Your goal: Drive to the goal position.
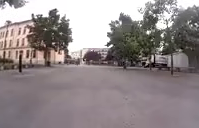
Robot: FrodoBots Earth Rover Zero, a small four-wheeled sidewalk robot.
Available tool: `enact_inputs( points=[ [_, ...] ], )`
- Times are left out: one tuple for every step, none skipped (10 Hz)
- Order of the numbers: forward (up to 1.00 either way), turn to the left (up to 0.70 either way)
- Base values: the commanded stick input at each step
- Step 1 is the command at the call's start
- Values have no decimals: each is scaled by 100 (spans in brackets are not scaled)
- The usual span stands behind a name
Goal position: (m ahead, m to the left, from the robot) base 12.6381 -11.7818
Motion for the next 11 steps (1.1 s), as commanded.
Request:
enact_inputs(
  points=[
    [60, 0],
    [60, 0],
    [60, 0],
    [60, 0],
    [60, 0],
    [60, 0],
    [60, 0],
    [60, 0],
    [60, 0],
    [60, 0],
    [60, 0]
  ],
)
